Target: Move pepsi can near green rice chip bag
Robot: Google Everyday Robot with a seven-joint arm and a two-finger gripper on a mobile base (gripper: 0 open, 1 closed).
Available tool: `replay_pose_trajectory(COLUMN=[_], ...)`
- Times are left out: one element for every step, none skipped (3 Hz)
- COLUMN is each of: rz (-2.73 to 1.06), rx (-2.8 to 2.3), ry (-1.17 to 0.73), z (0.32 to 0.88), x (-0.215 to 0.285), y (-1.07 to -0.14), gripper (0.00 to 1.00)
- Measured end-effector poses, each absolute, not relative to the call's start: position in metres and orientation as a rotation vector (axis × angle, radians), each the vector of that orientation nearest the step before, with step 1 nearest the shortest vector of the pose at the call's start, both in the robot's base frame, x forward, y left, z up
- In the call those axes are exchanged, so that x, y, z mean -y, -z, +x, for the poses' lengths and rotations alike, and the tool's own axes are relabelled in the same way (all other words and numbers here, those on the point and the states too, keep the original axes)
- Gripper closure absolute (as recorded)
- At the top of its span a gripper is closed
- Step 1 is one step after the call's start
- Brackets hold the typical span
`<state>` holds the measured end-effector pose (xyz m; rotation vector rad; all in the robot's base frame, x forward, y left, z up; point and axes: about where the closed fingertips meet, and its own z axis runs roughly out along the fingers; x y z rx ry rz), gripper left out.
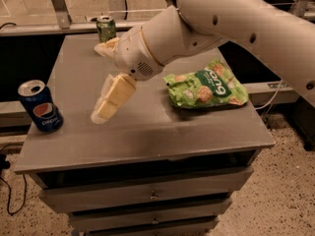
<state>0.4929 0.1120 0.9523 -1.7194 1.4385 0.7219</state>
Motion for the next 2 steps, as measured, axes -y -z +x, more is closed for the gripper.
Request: replay_pose_trajectory(rz=[-1.691,-1.648], rx=[-1.411,-1.38], ry=[-0.753,-0.812], z=[0.499,0.513], x=[-0.134,-0.167], y=[-0.939,-0.912], gripper=[0.0,0.0])
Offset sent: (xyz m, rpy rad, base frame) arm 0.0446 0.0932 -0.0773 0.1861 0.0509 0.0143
